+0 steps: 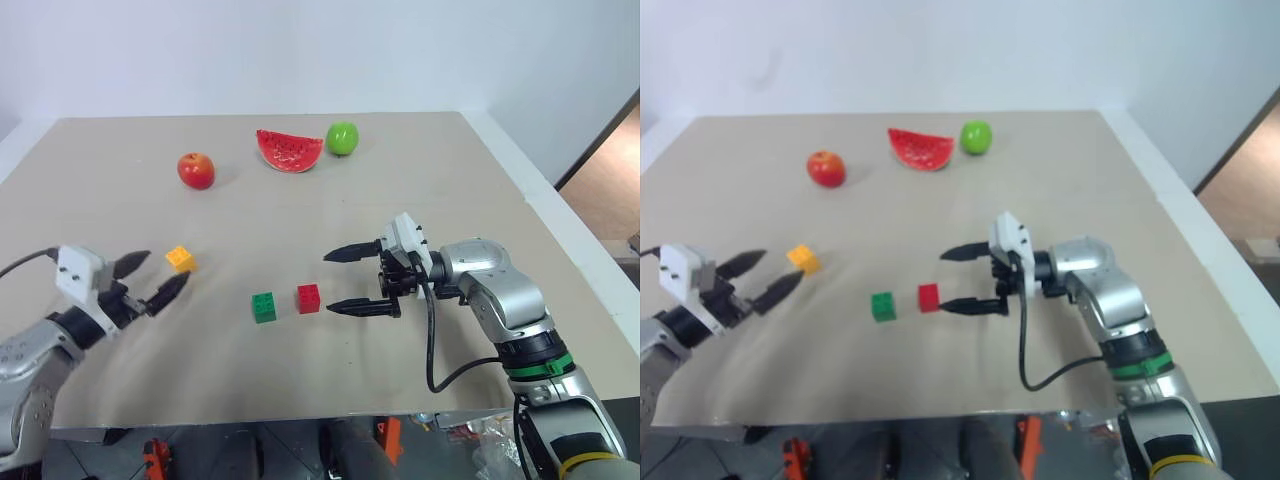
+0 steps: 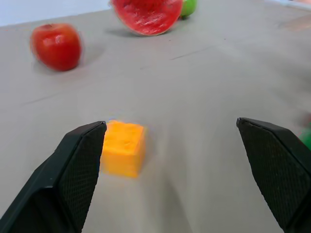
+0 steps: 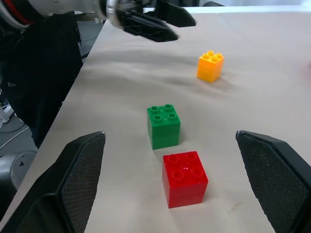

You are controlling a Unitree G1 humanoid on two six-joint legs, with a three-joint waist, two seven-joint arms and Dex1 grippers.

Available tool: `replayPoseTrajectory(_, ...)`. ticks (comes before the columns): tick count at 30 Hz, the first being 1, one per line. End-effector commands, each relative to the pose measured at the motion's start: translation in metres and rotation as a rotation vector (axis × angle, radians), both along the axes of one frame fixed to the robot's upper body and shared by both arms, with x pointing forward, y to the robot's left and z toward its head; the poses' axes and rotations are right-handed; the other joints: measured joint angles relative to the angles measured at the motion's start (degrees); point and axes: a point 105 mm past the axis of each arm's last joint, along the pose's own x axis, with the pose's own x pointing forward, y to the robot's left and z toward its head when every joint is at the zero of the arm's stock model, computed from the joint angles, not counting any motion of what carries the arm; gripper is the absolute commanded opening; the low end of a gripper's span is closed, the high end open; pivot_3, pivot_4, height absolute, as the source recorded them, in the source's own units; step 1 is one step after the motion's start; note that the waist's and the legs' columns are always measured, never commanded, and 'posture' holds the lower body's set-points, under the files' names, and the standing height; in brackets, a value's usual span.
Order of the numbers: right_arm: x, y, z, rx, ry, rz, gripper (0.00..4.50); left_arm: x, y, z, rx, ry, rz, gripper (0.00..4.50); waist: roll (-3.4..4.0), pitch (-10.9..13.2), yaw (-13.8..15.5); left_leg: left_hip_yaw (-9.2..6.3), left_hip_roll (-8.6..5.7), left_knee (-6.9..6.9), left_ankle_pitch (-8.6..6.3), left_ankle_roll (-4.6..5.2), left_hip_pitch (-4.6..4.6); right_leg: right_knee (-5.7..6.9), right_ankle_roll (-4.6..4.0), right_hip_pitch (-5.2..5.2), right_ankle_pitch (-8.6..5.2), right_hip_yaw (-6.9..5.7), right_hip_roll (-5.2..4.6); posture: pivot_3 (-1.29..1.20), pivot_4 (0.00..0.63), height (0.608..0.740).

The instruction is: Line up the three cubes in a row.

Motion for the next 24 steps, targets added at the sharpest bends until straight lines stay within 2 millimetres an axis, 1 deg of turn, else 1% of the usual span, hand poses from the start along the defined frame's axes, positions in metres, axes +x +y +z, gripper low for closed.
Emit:
replayPoseTrajectory(1, 0.0, 0.0, 0.013, -0.006, -0.067, 0.018, 4.5, 0.009, 0.004, 0.007, 0.026, 0.012, -0.102, 4.46, 0.0, 0.0, 0.0, 0.03, -0.01, 0.0, 0.0, 0.0, 0.0, 0.0, 0.0, 0.0, 0.0, 0.03, -0.01, 0.0, 0.15, 0.74)
replayPoseTrajectory(6, -0.003, -0.003, 0.013, -0.014, -0.068, 0.013, 4.5, 0.022, 0.013, 0.006, 0.065, 0.055, -0.154, 4.46, 0.0, 0.0, -0.06, 0.09, 0.0, -0.02, -0.01, 0.0, -0.08, -0.04, 0.01, -0.08, -0.02, 0.06, -0.03, 0.0, 0.15, 0.74)
replayPoseTrajectory(9, -0.004, -0.005, 0.012, -0.018, -0.069, 0.002, 4.5, 0.028, 0.019, 0.002, 0.089, 0.083, -0.173, 4.46, 0.0, 0.0, -0.02, 0.08, 0.0, -0.06, -0.01, 0.0, -0.1, -0.03, 0.0, -0.11, -0.03, 0.05, -0.02, 0.0, 0.15, 0.74)
replayPoseTrajectory(17, -0.005, -0.008, 0.014, -0.015, -0.065, -0.021, 4.5, 0.045, 0.032, -0.009, 0.134, 0.11, -0.156, 4.46, 0.0, 0.0, -0.02, 0.09, 0.0, -0.05, 0.0, 0.0, -0.11, -0.01, -0.01, -0.12, -0.02, 0.05, -0.02, 0.0, 0.15, 0.74)
replayPoseTrajectory(20, -0.005, -0.009, 0.015, -0.011, -0.063, -0.027, 4.5, 0.051, 0.032, -0.014, 0.157, 0.11, -0.151, 4.46, 0.0, 0.0, 0.0, 0.08, 0.01, -0.05, 0.0, 0.0, -0.12, -0.01, -0.01, -0.12, -0.02, 0.04, -0.02, 0.0, 0.15, 0.74)
replayPoseTrajectory(24, -0.005, -0.005, 0.029, 0.072, -0.009, -0.03, 4.5, 0.055, 0.027, -0.024, 0.188, 0.121, -0.175, 4.46, 0.0, 0.0, 0.0, 0.09, 0.01, -0.05, -0.01, 0.0, -0.13, -0.01, -0.01, -0.12, -0.02, 0.06, -0.03, 0.0, 0.15, 0.74)
